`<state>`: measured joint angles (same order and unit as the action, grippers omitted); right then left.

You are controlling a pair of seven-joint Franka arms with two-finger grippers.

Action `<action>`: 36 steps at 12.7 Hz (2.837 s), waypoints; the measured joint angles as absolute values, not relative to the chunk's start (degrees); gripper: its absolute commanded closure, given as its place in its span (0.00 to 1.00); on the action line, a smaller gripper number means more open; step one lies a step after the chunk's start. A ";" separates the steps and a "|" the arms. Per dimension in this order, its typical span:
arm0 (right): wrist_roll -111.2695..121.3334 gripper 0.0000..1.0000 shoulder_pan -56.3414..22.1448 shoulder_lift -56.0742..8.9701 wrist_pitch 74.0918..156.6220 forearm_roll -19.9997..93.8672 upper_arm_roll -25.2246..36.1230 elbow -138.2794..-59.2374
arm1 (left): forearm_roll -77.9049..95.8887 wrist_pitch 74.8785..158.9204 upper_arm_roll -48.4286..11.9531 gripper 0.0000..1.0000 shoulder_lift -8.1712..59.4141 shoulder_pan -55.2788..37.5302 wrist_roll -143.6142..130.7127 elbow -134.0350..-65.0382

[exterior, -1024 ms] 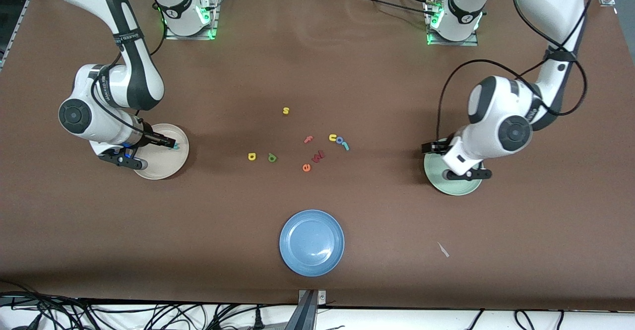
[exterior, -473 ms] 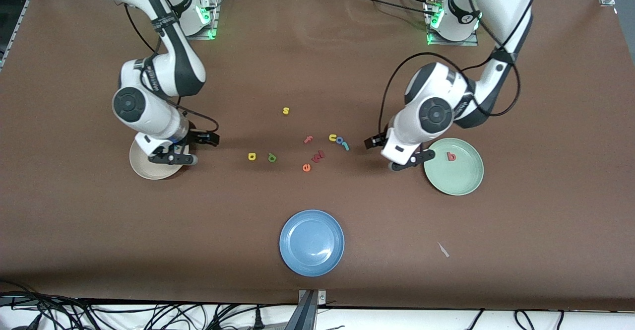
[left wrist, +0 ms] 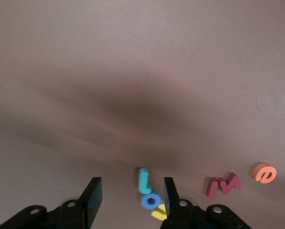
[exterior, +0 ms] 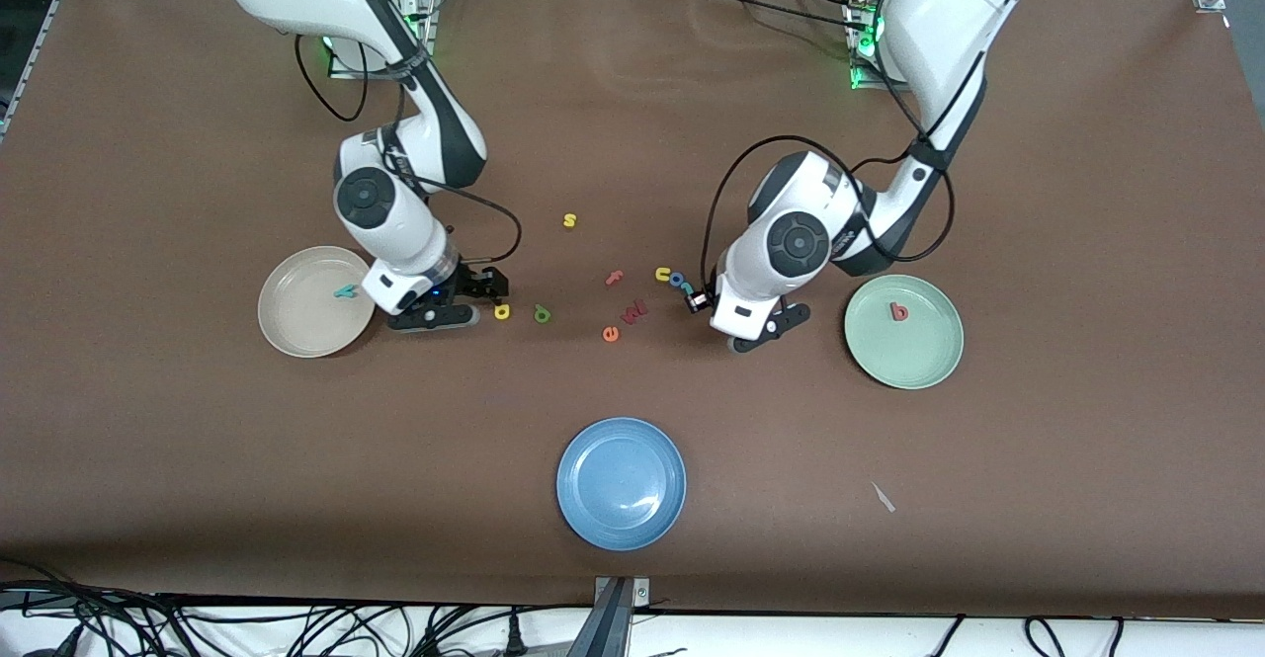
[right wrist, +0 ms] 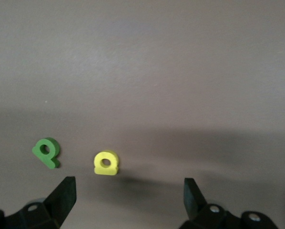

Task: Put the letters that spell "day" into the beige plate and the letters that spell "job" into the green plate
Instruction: 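Grasp cyan l with the left gripper while the right gripper grasps yellow d, then place l on green plate while the right gripper places d on white plate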

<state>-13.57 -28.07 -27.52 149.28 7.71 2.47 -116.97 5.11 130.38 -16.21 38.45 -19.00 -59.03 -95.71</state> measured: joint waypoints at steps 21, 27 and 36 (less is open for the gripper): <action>-8.50 0.59 -30.27 -34.40 149.74 6.28 2.98 -111.31 | 5.09 133.12 -15.99 0.95 43.44 -21.60 -60.45 -95.34; -8.50 0.76 -30.33 -34.24 149.60 6.21 2.92 -111.09 | 5.07 129.42 -14.73 0.95 41.34 -20.10 -60.43 -93.42; -4.37 0.86 -30.26 -32.19 136.68 6.20 6.86 -107.73 | 1.12 114.06 -14.24 0.95 34.98 -8.52 -40.64 -92.44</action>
